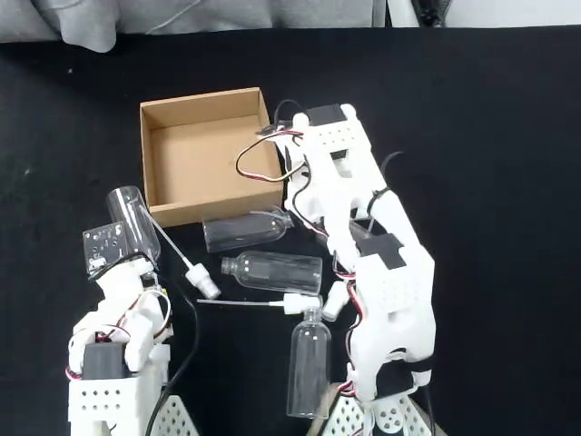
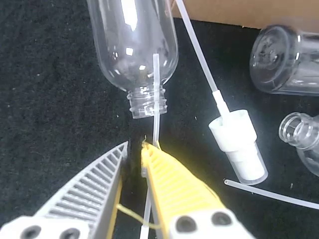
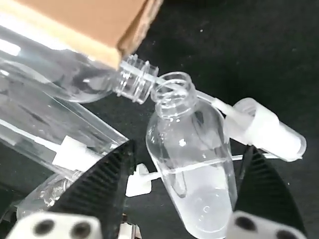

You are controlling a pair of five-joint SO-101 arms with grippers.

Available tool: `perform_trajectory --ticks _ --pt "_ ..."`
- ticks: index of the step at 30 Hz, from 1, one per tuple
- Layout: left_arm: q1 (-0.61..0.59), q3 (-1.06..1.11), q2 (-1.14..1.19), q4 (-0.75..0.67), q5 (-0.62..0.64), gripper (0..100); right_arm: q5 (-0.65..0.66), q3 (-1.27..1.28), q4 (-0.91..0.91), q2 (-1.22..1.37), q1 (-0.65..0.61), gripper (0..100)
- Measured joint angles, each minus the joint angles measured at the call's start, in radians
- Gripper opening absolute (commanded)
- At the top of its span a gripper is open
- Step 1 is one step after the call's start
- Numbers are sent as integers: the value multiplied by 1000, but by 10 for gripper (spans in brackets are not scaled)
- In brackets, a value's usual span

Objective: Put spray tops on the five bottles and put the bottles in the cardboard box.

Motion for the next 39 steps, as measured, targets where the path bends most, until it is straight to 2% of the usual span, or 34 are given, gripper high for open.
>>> perform_trajectory --ticks 29,36,39 --pt "0 0 0 0 0 41 5 21 0 0 -28 281" --pt "0 0 0 0 0 41 6 21 0 0 -28 114" --pt "0 0 0 0 0 41 8 21 0 0 -28 96"
